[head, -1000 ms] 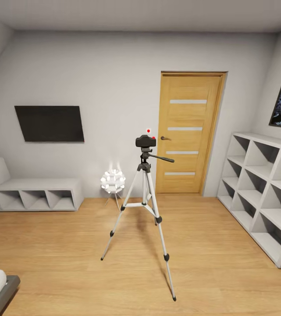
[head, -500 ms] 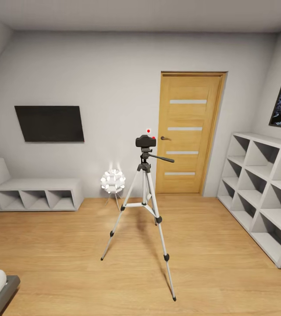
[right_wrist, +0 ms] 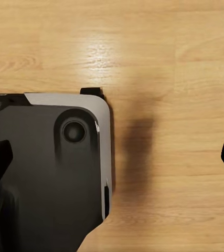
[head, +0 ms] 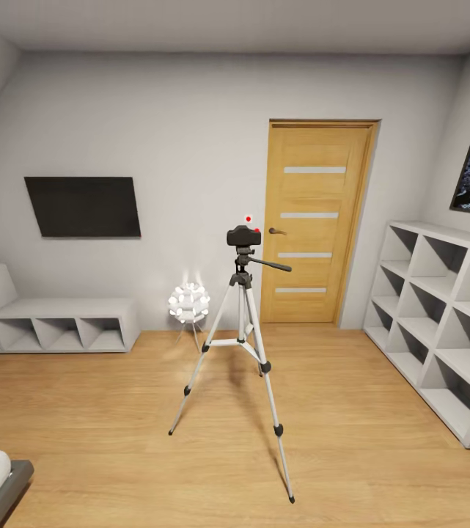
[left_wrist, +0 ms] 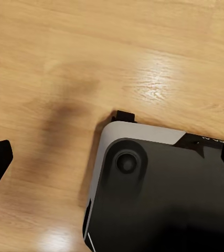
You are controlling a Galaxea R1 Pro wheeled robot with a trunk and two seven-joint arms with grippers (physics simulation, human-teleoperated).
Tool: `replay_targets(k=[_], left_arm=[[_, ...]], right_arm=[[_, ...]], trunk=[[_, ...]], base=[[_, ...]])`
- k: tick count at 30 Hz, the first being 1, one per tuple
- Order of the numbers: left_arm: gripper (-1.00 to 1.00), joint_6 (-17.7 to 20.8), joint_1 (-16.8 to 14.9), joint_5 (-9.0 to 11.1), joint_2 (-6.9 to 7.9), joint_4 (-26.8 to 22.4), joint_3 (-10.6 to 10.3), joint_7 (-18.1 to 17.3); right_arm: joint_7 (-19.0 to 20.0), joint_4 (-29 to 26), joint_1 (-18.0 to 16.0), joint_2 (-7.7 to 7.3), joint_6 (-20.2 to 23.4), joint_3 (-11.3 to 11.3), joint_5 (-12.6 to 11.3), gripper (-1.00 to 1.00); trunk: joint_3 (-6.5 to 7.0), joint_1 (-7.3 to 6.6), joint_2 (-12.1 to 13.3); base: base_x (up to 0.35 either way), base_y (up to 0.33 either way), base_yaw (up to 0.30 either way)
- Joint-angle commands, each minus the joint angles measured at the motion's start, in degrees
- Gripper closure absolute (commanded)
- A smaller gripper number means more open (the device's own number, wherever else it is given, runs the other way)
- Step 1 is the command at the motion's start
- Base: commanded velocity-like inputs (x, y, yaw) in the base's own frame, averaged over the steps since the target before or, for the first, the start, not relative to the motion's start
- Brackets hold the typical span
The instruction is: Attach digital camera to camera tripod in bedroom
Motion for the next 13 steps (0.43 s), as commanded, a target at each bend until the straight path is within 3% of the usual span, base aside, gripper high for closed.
replay_targets(k=[1, 13], left_arm=[[-1.0, -0.02, 0.0, 0.39, 0.01, -0.05, -0.48, 0.21], [-1.0, -0.02, 0.0, 0.39, 0.01, -0.05, -0.44, 0.21]], right_arm=[[0.16, 0.19, -0.06, -0.03, -0.34, -0.48, 0.39, -1.0], [0.16, 0.18, -0.06, -0.09, -0.37, -0.49, 0.38, -1.0]], trunk=[[-0.02, 0.02, -0.04], [-0.02, 0.02, -0.04]], base=[[0.0, 0.0, 0.0], [0.0, 0.0, 0.0]])
